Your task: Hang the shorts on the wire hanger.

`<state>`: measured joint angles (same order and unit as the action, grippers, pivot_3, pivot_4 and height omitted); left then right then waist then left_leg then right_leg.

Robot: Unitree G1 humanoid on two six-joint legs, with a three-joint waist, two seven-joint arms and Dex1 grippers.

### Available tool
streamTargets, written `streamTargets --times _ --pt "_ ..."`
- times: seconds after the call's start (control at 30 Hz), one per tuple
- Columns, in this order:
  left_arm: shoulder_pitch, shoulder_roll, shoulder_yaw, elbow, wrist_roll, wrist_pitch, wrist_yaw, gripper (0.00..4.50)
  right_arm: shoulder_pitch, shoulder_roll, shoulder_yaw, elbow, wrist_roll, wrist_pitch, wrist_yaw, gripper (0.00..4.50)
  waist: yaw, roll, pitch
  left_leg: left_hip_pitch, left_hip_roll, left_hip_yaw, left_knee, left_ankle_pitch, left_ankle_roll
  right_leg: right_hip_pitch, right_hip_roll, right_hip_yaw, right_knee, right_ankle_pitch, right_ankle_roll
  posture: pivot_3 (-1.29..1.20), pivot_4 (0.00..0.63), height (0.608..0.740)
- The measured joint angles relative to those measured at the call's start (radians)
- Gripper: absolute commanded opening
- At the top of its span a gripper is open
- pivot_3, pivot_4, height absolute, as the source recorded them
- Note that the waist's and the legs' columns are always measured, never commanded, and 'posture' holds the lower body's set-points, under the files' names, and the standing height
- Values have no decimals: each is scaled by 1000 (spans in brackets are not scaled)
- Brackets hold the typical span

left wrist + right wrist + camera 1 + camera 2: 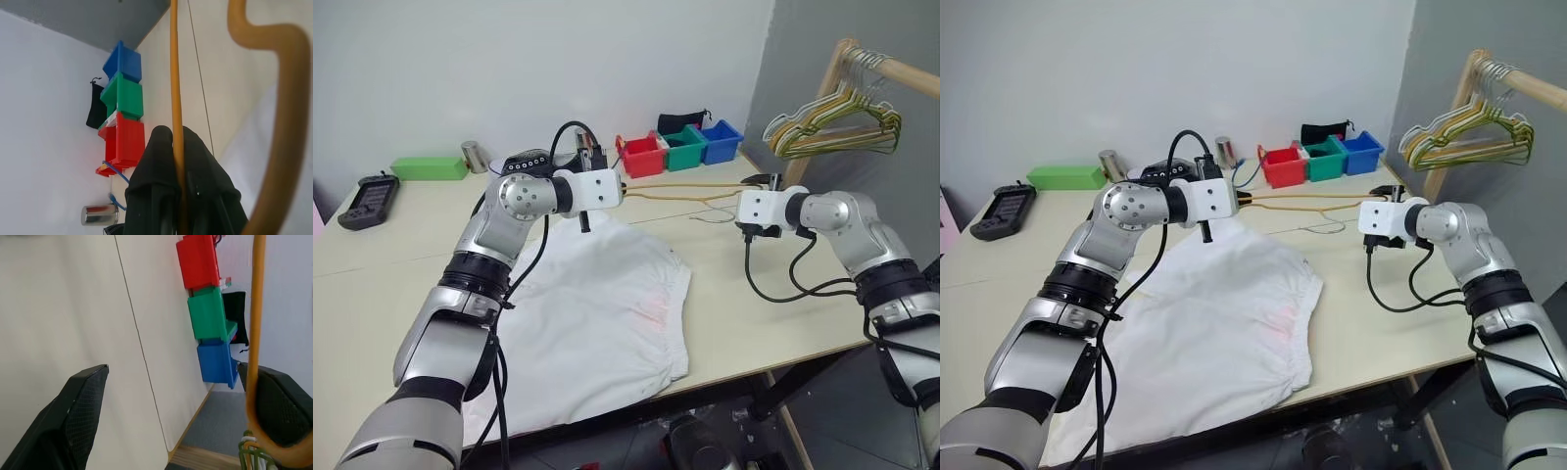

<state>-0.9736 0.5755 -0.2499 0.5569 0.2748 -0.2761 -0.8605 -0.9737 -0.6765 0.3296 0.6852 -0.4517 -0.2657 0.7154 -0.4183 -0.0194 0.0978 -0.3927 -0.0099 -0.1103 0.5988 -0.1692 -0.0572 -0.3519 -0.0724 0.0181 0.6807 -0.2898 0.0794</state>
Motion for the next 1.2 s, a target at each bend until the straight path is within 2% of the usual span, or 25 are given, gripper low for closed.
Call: streamTargets --times 0.3,0.37,0.4,0.57,0.93,1.07,1.13,1.2 --pt "0 10 0 -1 0 0 -1 0 -42 9 17 48 -38 -107 -66 4444 9 0 0 -1 0 0 0 0 0 0 0 0 -1 0 0 -292 23 740" --pt "0 10 0 -1 0 0 -1 0 -42 9 17 60 -40 -120 -67 4060 9 0 0 -1 0 0 0 0 0 0 0 0 -1 0 0 -294 23 740" --pt "0 10 0 -1 0 0 -1 0 -42 9 17 66 -41 -123 -68 4012 8 0 0 -1 0 0 0 0 0 0 0 0 -1 0 0 -294 23 740" --pt "0 10 0 -1 0 0 -1 0 -43 5 29 81 -72 -153 -100 2953 7 0 0 0 0 0 0 0 0 0 0 0 0 0 0 -299 25 740" --pt "0 10 0 -1 1 1 -2 0 -47 -11 31 87 -113 -187 -156 81 7 0 0 0 0 0 0 0 0 0 0 0 0 0 0 -305 27 740" --pt "0 9 -2 1 1 1 -4 0 -49 -13 28 86 -115 -188 -176 18 6 0 0 -1 0 0 0 0 0 0 0 0 0 0 0 -306 25 740" --pt "0 9 -1 3 1 -5 -4 511 -50 -14 29 86 -117 -191 -184 0 6 0 0 -1 0 0 0 0 0 0 0 0 0 0 0 -303 25 740" --pt "0 10 -1 5 1 -16 -4 777 -50 -15 29 86 -119 -191 -187 0 6 0 0 -1 0 0 0 0 0 0 0 0 0 0 0 -303 25 740"
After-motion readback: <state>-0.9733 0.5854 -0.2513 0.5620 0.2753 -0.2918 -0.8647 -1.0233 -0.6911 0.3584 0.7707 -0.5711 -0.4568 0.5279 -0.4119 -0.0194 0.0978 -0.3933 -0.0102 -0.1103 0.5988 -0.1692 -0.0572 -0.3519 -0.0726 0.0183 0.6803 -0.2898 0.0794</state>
